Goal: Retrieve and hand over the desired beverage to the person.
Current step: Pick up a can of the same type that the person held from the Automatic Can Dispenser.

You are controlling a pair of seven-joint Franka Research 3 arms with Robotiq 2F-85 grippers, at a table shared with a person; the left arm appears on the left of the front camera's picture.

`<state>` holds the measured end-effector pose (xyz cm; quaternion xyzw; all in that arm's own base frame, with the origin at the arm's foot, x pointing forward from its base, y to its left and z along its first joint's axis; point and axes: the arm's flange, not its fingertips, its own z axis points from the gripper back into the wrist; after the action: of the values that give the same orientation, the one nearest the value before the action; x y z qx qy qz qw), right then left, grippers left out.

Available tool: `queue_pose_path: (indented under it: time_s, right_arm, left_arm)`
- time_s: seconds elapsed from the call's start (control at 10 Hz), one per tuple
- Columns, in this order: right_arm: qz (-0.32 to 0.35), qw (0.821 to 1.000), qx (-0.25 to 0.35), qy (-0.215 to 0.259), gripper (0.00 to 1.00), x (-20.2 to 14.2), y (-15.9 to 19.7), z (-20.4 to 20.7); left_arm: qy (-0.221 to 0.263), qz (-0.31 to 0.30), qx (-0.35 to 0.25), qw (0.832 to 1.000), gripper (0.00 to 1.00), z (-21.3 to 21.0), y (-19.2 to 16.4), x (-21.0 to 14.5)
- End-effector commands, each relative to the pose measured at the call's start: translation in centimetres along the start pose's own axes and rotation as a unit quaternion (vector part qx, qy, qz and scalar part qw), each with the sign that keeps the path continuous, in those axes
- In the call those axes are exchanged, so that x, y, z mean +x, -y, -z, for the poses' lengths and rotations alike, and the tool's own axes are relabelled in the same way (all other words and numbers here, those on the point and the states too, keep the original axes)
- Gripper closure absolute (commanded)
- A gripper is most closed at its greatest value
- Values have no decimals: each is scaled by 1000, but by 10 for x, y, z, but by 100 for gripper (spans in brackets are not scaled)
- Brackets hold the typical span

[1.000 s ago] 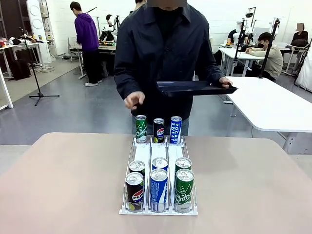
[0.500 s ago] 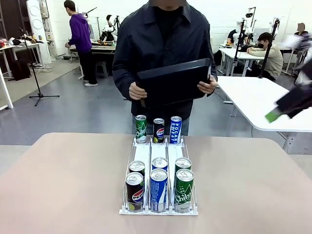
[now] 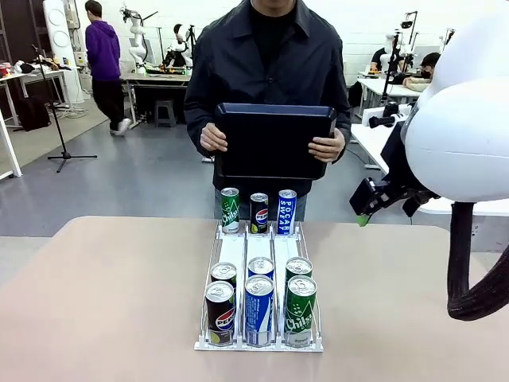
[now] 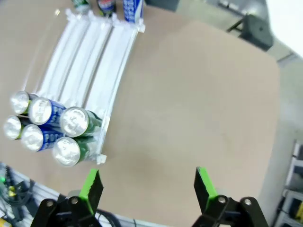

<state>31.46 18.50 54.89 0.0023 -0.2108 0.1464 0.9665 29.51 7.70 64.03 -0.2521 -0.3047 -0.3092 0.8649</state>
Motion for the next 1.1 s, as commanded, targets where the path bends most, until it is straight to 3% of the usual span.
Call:
queue_pose_path:
  time_s: [0.0,0.5,0.8,1.0]
  right_arm:
    - [-5,1000,-9,8,0,-1,3,-5]
    - [-10,1000,-2,5,0,0,4,-5]
    - [52,997,38,-36,0,-12,-48,14]
    - [119,990,25,-71,0,-20,-76,31]
  left_arm:
    - [5,11,-7,1000,0,-2,-1,-1]
    - [5,11,-7,1000,0,-2,-1,-1]
    - [5,11,-7,1000,0,-2,-1,-1]
    - [5,11,-7,1000,0,-2,-1,-1]
